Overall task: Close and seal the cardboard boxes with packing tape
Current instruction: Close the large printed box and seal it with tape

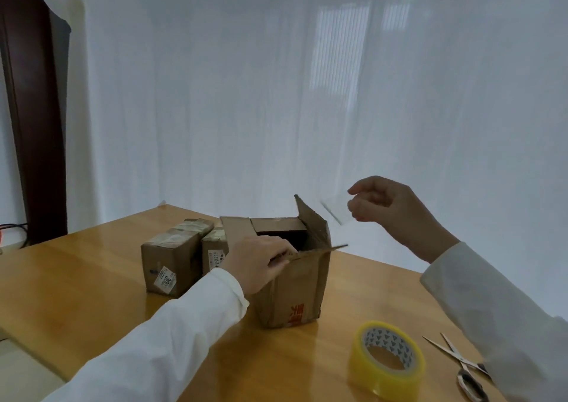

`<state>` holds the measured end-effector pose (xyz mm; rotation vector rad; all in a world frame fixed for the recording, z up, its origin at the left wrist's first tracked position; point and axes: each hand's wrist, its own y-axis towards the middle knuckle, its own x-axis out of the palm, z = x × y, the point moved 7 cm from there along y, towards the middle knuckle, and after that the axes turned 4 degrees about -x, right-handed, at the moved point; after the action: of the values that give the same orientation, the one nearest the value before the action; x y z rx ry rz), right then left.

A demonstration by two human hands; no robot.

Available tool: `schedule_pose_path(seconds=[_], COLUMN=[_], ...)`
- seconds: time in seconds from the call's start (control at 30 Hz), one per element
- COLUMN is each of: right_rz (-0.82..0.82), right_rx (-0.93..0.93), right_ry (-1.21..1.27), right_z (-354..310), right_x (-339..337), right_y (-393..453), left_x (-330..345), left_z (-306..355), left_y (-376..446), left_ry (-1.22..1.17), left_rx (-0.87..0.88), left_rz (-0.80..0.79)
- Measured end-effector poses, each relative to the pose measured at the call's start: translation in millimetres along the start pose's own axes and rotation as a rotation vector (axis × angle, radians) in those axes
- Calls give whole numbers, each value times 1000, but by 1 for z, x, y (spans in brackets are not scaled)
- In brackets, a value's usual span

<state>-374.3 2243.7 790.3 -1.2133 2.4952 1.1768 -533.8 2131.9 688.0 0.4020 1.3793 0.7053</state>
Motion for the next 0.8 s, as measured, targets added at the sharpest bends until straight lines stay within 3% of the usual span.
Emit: schedule_pose_path(seconds=[0.1, 0.2, 0.4, 0.63, 0.8], right_rz=[-173, -381, -558, -681, -668], right_rx=[64, 123, 72, 44, -4], right_ry=[121, 29, -296, -309, -317], right_z=[5, 14, 43, 47, 45], right_x=[30, 69, 101, 104, 110], right_y=[-1, -8, -13, -11, -6], left_x=[1, 9, 13, 11, 7], left_z=[15, 14, 9, 5, 3], left_y=[-17, -29, -40, -37, -36], left_ry=[128, 201, 145, 19, -40], left_rx=[302, 400, 356, 282, 230], left_rz=[96, 170, 236, 172, 159])
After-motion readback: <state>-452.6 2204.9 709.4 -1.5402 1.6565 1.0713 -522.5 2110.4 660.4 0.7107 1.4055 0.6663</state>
